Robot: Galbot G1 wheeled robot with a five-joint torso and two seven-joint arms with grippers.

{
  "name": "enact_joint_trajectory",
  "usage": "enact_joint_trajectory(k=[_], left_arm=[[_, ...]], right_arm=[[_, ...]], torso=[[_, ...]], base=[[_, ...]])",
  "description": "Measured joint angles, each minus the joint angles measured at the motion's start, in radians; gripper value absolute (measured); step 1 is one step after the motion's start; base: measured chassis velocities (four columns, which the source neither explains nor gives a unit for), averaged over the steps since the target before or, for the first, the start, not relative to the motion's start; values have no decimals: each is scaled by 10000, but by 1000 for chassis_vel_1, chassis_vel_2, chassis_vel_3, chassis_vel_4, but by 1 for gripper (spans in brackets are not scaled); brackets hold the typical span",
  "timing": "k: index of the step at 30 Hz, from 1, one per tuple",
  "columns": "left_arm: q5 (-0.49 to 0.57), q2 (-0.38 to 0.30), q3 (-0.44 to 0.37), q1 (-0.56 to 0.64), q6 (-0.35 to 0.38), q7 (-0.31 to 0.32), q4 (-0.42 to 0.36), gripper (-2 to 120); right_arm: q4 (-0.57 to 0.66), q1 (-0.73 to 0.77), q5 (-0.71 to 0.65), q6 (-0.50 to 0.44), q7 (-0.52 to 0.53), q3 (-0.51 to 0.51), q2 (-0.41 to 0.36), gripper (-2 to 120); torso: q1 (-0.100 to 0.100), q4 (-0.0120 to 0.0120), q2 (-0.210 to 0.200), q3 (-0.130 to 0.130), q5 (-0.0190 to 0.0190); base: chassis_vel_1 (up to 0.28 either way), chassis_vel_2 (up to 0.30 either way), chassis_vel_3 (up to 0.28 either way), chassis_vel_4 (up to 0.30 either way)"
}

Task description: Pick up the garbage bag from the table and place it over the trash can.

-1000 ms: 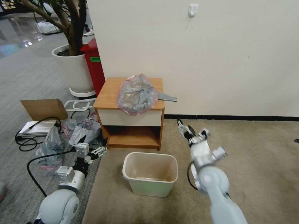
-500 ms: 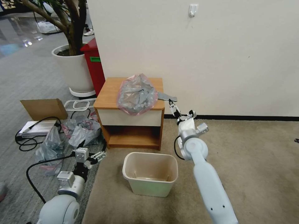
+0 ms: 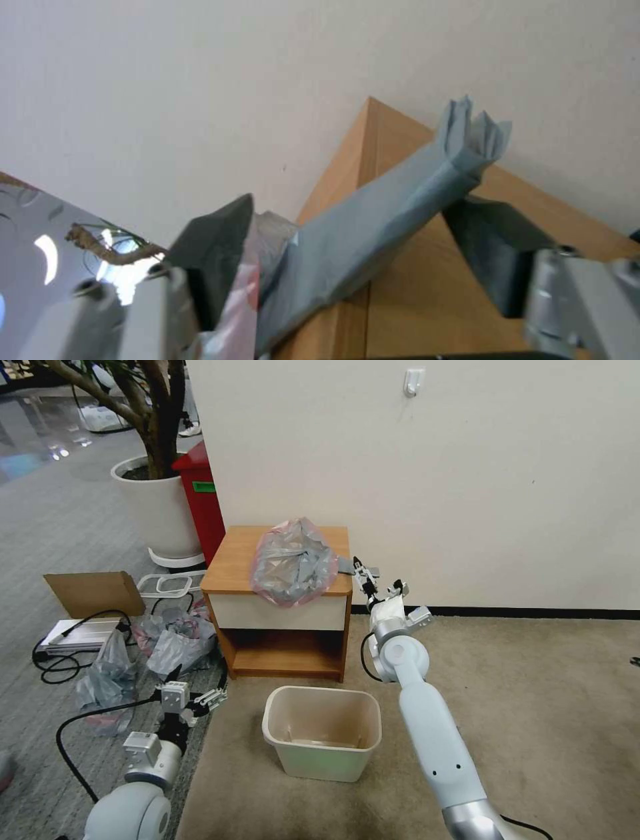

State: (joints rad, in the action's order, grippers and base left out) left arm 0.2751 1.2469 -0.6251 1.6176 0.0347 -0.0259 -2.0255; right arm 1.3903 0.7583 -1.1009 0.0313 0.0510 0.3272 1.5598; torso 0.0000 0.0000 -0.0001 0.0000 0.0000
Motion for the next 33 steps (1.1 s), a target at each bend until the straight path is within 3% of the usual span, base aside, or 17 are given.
enact_joint_trajectory(k=[2,4,8,20,29,33], left_arm=[[-32,46,26,21,-17,-5,0,100],[-57,87,47,35,-25,-6,0,100],[-94,136,73,77,-56,-6,-45,100],[-124,163,43,192,-126,-2,-94,100],[-125,193,22,180,-173,26,-90,100],[-81,260,-9,140,-272,219,-38,100]], right_arm=[[-45,-37,14,-18,-23,6,0,61],[-54,-49,27,-31,-37,3,-3,61],[-118,-45,81,-114,-98,-32,34,40],[-166,-23,181,-178,-221,-46,-41,0],[555,275,71,-148,-42,-521,-380,0],[1937,935,38,109,779,-1079,-731,0]], torso=[[0,0,0,0,-1],[0,0,0,0,0],[0,0,0,-1,0],[0,0,1,0,0],[0,0,0,-1,0],[0,1,0,-1,0]], base=[[0,0,0,0],[0,0,0,0],[0,0,0,0],[0,0,0,0],[0,0,0,0],[0,0,0,0]])
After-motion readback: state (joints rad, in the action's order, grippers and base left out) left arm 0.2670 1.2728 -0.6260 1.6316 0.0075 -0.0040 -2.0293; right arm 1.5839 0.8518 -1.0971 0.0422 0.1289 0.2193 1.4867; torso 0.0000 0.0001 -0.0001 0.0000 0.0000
